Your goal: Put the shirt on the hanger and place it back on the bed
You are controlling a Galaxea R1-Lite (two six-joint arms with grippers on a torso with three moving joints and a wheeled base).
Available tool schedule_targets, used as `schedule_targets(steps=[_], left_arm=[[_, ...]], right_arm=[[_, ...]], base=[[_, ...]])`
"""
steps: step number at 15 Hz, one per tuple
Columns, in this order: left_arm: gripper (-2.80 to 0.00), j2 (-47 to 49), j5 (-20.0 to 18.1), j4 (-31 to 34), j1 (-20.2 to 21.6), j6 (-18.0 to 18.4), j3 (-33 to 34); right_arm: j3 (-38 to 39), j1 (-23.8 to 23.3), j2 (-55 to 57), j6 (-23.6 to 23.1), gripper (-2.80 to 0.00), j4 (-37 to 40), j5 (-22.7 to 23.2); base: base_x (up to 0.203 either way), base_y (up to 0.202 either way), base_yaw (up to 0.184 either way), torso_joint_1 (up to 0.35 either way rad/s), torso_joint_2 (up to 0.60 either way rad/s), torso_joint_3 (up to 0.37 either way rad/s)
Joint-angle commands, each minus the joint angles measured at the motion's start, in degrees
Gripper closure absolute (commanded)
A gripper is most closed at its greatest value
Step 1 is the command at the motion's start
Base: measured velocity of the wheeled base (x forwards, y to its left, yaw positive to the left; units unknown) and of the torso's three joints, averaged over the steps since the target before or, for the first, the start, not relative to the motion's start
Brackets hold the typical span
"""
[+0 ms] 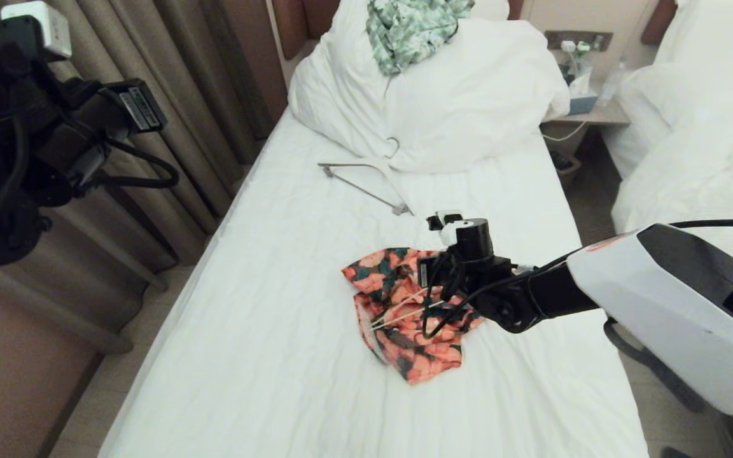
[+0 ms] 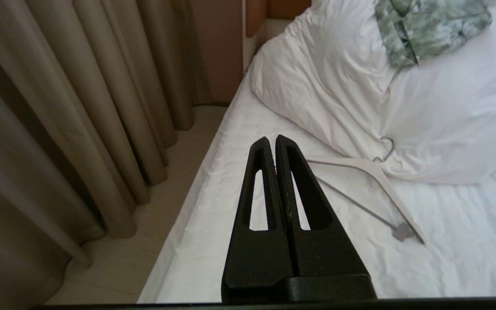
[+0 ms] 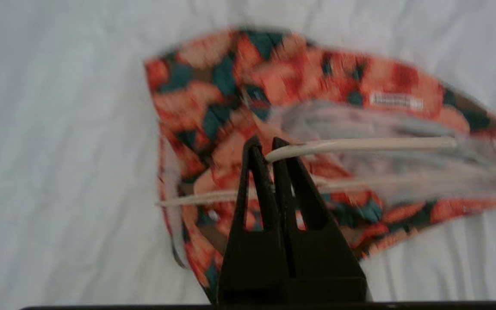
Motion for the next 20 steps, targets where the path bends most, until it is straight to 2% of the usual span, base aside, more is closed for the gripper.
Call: schedule_targets(steps=[1,4,7,10,11,13,14,17,20], left_arm=[[0.00,-1.5,0.1,-0.2,0.1,0.0,-0.1],[0.00,-1.7,0.1,-0.2,0.1,0.0,-0.1],[0.00,-6.0,0.0,1.2,-1.1,0.1,2.1],[0.00,-9.2,-2.1,3.3,-1.9,0.4,4.8],[0.00,-9.4,-1.9,3.6,-2.3,0.5,3.2],[0.00,-13.0,-1.0,4.6,-2.8,0.5,5.5],[0.00,-14.9,-0.9,5.0,-3.2,0.5,8.2],[0.00,-21.4,-0.7,5.3,-3.0,-0.4,15.5],[0.00,-29.6,-0.7,6.4,-2.6,-0.6,23.9]], right_arm=[[-1.3,-0.2,2.9,0.1,-2.80,1.1,-0.4],[-2.0,0.1,3.0,-0.2,-2.80,2.1,-1.3],[-1.7,0.6,1.3,-0.6,-2.80,2.3,-4.7],[-0.8,0.6,-2.7,-0.9,-2.80,5.0,-6.0],[0.6,0.4,-3.7,-0.9,-2.80,5.3,-6.2],[6.3,0.3,-6.1,-0.9,-2.80,5.1,-6.3],[9.1,0.2,-7.3,-0.9,0.00,4.9,-6.4],[18.0,-0.1,-12.2,0.4,0.00,-0.5,-6.6],[31.6,-0.3,-20.0,0.2,0.00,-5.8,-6.8]], base=[[0.000,0.000,0.000,0.000,0.00,0.000],[0.000,0.000,0.000,0.000,0.00,0.000],[0.000,0.000,0.000,0.000,0.00,0.000],[0.000,0.000,0.000,0.000,0.00,0.000],[0.000,0.000,0.000,0.000,0.00,0.000],[0.000,0.000,0.000,0.000,0.00,0.000],[0.000,0.000,0.000,0.000,0.00,0.000],[0.000,0.000,0.000,0.000,0.00,0.000],[0.000,0.000,0.000,0.000,0.00,0.000]])
